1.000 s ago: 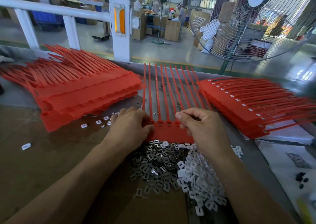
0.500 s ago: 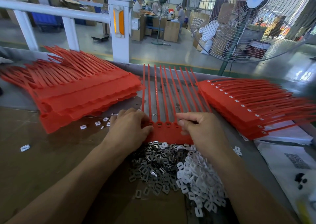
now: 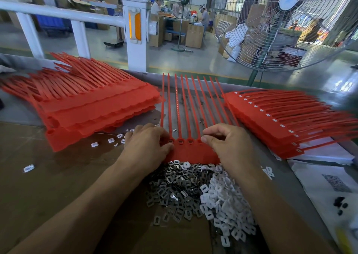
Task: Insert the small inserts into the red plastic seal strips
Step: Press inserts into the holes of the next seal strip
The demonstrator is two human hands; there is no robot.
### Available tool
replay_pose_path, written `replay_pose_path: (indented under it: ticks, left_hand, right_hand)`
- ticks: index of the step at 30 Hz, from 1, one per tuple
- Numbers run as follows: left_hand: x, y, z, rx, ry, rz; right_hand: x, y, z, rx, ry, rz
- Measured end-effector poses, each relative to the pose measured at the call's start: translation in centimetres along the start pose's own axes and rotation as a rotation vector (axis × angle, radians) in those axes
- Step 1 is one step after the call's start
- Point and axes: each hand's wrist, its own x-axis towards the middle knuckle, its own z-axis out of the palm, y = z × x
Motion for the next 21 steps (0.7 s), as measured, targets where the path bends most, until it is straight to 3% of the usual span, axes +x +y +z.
replay_pose_path:
  ticks: [21]
  left_hand:
    - [0.0, 0.0, -0.1, 0.002, -0.009, -0.003]
  right_hand:
    - [1.4, 0.4, 1.1, -0.281, -0.063, -0.141]
